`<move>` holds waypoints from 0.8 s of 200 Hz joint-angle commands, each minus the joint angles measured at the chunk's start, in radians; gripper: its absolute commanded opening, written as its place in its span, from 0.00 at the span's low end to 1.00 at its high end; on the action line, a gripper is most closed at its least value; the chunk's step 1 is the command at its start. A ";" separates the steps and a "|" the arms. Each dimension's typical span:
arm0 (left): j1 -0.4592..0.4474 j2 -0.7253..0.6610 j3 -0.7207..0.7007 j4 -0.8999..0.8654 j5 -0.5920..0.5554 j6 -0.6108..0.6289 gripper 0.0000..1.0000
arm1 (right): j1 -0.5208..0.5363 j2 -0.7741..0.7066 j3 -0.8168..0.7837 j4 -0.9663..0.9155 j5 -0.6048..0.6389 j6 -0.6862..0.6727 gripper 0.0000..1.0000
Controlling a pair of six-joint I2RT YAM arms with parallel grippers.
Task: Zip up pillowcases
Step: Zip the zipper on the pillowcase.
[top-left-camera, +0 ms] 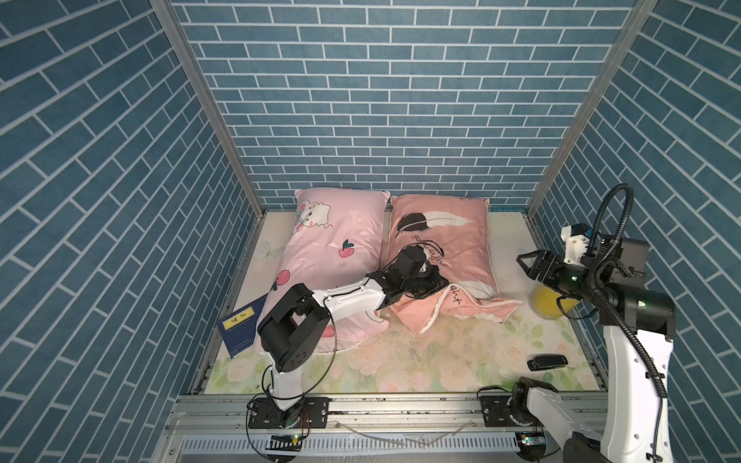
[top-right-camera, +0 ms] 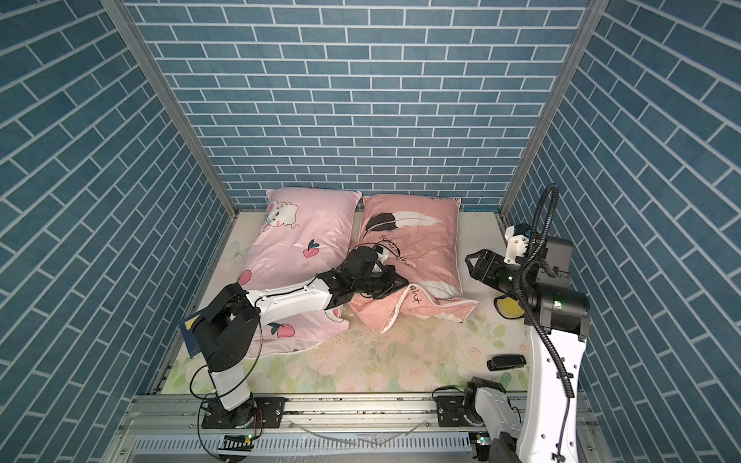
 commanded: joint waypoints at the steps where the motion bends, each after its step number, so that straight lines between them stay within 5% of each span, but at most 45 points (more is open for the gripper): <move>1: 0.009 0.026 0.037 -0.002 0.008 0.022 0.00 | 0.076 -0.045 -0.061 -0.076 -0.052 0.022 0.71; 49: 0.003 0.022 0.035 0.012 0.027 0.000 0.00 | 0.341 -0.174 -0.618 0.445 -0.118 0.353 0.48; 71: -0.008 -0.006 0.014 0.007 0.012 -0.010 0.00 | 0.429 -0.102 -0.803 0.826 -0.127 0.492 0.29; 101: -0.029 -0.040 -0.018 0.000 -0.015 -0.023 0.00 | 0.510 0.068 -0.908 1.166 -0.090 0.565 0.20; 160: -0.036 -0.069 -0.056 0.015 -0.032 -0.038 0.00 | 0.556 0.199 -0.968 1.413 -0.046 0.606 0.29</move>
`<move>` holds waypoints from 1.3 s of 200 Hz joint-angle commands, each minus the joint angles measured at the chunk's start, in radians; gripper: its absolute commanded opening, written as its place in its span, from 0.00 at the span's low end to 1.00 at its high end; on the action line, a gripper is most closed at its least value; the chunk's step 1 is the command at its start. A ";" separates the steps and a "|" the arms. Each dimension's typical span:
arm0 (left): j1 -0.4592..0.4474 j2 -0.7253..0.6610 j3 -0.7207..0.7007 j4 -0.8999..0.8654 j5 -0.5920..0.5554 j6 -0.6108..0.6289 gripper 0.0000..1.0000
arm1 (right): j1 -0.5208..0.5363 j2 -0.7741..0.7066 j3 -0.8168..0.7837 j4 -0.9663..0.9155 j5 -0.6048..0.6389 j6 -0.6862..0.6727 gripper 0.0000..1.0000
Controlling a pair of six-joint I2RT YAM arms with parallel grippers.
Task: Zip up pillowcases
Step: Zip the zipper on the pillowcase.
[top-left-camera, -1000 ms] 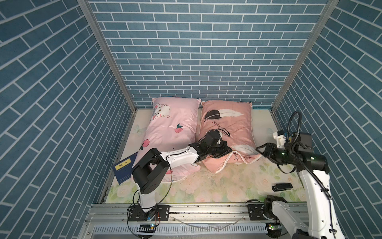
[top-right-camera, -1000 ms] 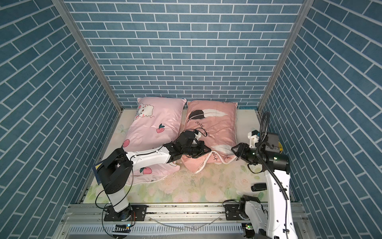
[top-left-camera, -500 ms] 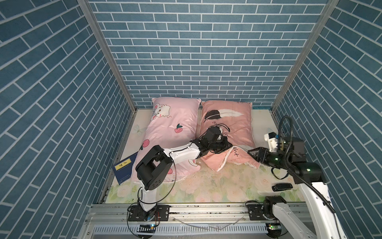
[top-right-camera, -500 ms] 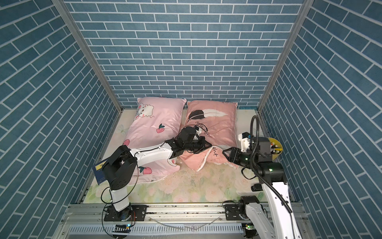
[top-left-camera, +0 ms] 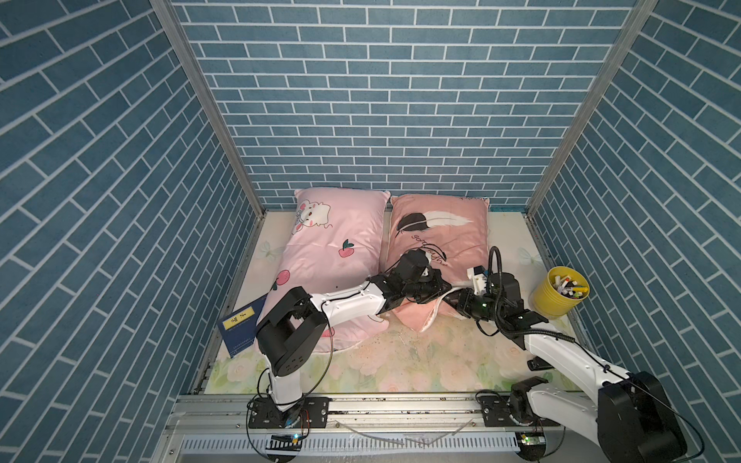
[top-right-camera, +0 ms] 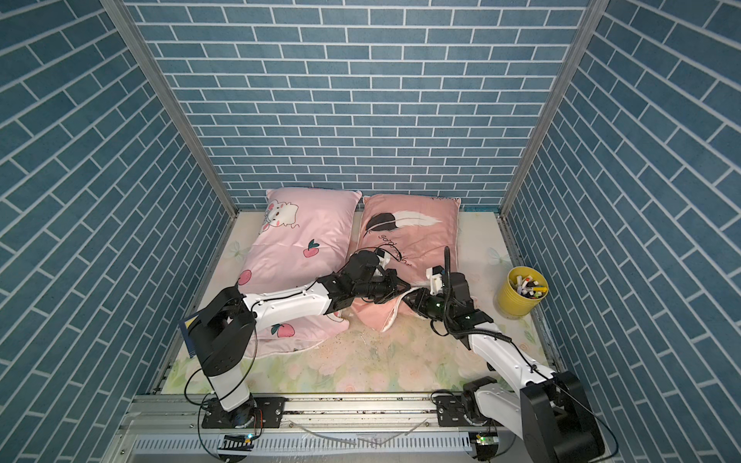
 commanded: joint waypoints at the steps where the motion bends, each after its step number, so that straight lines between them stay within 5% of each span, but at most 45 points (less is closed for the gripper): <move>1: -0.001 -0.027 -0.010 0.004 -0.011 0.001 0.00 | 0.024 0.024 -0.025 0.189 0.030 0.056 0.29; 74: 0.006 -0.016 -0.012 0.022 -0.014 -0.006 0.00 | 0.035 -0.242 -0.091 -0.076 0.032 0.023 0.30; 163: -0.012 -0.046 -0.055 0.051 -0.023 -0.038 0.00 | 0.068 -0.032 -0.084 0.202 0.034 0.086 0.35; 184: -0.014 -0.044 -0.059 0.066 -0.020 -0.046 0.00 | 0.075 -0.004 -0.094 0.189 0.057 0.081 0.26; 205: -0.014 -0.050 -0.056 0.068 -0.021 -0.046 0.00 | 0.080 -0.014 -0.116 0.161 0.080 0.083 0.00; 260: -0.011 -0.015 -0.037 0.127 -0.014 -0.089 0.00 | 0.082 -0.070 -0.165 0.046 0.109 0.084 0.00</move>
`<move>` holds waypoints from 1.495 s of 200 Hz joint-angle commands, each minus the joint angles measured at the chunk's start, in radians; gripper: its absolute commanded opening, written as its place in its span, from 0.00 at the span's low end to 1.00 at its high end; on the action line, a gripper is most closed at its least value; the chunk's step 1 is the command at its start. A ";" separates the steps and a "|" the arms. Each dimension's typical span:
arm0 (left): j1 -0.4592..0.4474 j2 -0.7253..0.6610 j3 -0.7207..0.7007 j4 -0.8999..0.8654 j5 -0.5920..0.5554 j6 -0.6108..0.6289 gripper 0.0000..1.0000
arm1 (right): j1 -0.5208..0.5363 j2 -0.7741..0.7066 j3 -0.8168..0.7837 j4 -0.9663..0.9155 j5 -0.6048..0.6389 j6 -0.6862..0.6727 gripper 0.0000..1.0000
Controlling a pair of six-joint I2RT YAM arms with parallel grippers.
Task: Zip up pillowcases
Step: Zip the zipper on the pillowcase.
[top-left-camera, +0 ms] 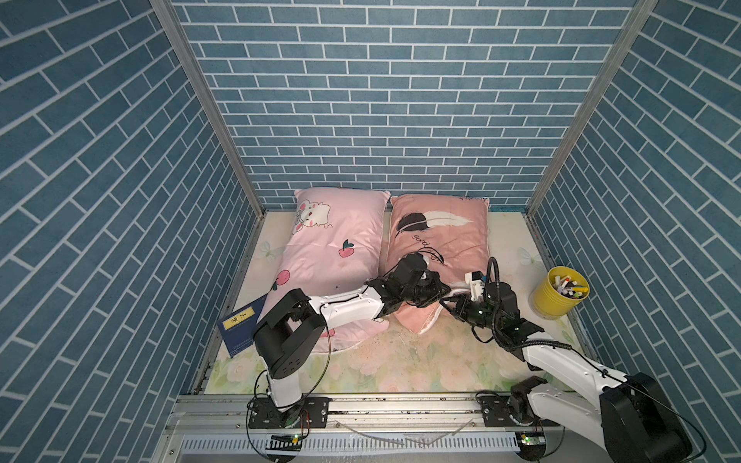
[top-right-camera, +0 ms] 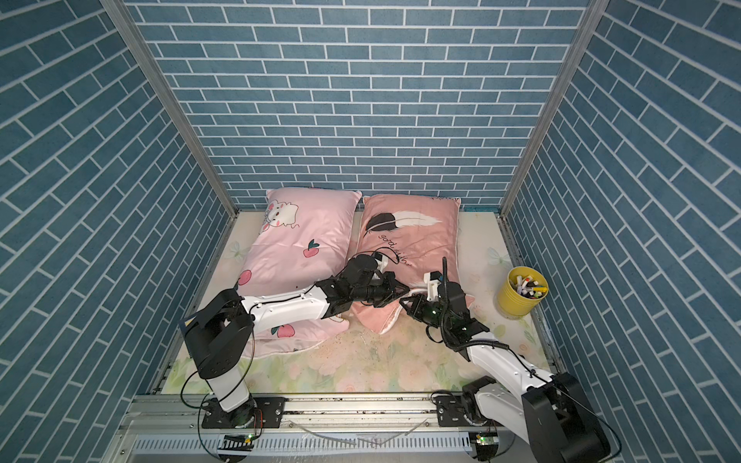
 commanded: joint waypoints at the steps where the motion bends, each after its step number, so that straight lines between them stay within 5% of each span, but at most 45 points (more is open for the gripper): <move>1: 0.002 0.006 0.014 0.083 -0.007 -0.025 0.00 | 0.007 -0.013 -0.057 -0.074 0.024 0.016 0.00; 69: 0.000 0.024 0.045 0.084 0.001 -0.030 0.00 | 0.038 -0.007 -0.082 -0.117 0.035 0.028 0.00; 119: -0.039 0.009 -0.067 0.029 -0.004 0.013 0.00 | 0.030 -0.115 -0.009 -0.447 0.174 0.003 0.00; 157: -0.096 0.009 -0.151 0.045 -0.051 0.001 0.00 | 0.038 -0.165 -0.127 -0.334 0.243 0.215 0.00; 195: -0.126 -0.030 -0.200 -0.027 -0.113 0.042 0.00 | 0.041 -0.156 -0.126 -0.325 0.294 0.229 0.00; 218: -0.129 0.006 -0.191 -0.034 -0.146 0.068 0.00 | 0.041 -0.155 -0.061 -0.434 0.224 0.161 0.30; 234: -0.128 0.047 -0.172 -0.008 -0.143 0.067 0.00 | 0.038 -0.205 -0.006 -0.612 0.215 0.088 0.41; 273: -0.126 0.079 -0.133 0.003 -0.143 0.080 0.00 | 0.021 -0.341 0.103 -0.946 0.198 -0.026 0.44; 299: -0.128 0.077 -0.134 0.000 -0.131 0.087 0.00 | 0.014 -0.370 0.147 -0.967 0.190 -0.034 0.44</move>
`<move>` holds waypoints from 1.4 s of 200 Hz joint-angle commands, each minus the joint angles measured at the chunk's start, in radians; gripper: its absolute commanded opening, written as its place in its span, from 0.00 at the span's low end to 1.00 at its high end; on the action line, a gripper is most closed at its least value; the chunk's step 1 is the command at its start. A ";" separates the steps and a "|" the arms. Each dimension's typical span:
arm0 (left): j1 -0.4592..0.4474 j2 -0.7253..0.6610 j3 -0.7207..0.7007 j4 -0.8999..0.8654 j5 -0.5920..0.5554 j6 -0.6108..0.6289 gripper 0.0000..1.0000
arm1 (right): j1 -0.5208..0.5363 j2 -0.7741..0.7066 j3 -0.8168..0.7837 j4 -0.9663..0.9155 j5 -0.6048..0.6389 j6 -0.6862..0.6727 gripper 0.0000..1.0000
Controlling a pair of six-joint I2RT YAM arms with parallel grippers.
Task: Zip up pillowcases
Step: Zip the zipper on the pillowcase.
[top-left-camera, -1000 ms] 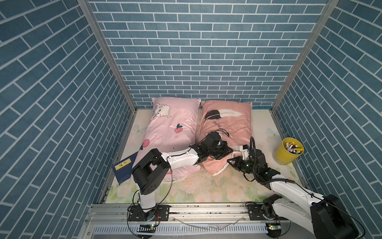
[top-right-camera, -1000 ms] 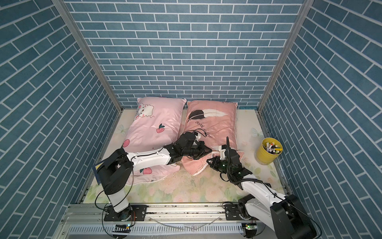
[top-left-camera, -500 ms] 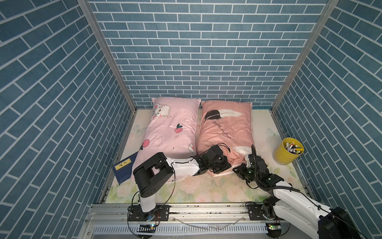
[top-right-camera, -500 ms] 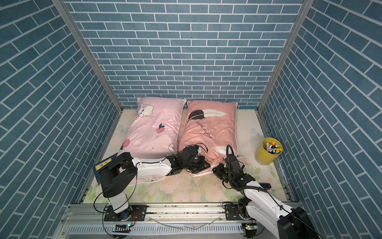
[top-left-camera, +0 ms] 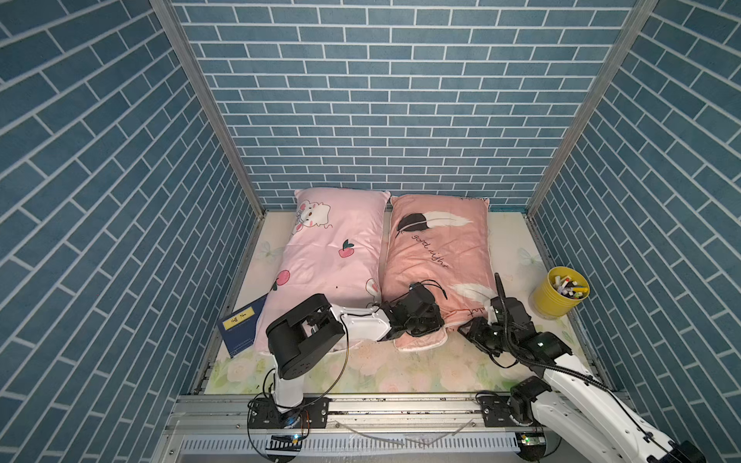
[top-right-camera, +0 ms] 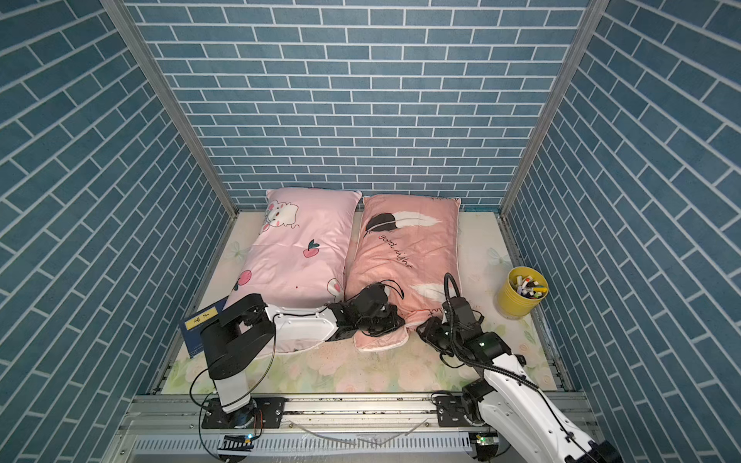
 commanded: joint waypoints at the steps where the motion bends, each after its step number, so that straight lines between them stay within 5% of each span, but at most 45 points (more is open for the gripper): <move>1: -0.001 0.005 0.016 -0.010 -0.004 0.027 0.00 | -0.009 -0.017 0.054 -0.132 -0.008 -0.047 0.44; 57: -0.018 -0.029 -0.009 -0.030 0.004 0.030 0.00 | -0.009 0.116 0.018 0.171 -0.031 0.014 0.47; 140: -0.033 -0.028 0.003 -0.035 0.007 0.023 0.00 | -0.034 0.166 -0.055 0.220 0.016 0.055 0.43; 243: -0.015 -0.019 0.003 -0.003 0.019 0.004 0.00 | -0.033 0.221 -0.097 0.304 -0.018 0.091 0.51; 280: -0.020 -0.033 -0.016 -0.016 0.032 0.006 0.00 | -0.034 0.287 -0.081 0.363 -0.005 0.088 0.45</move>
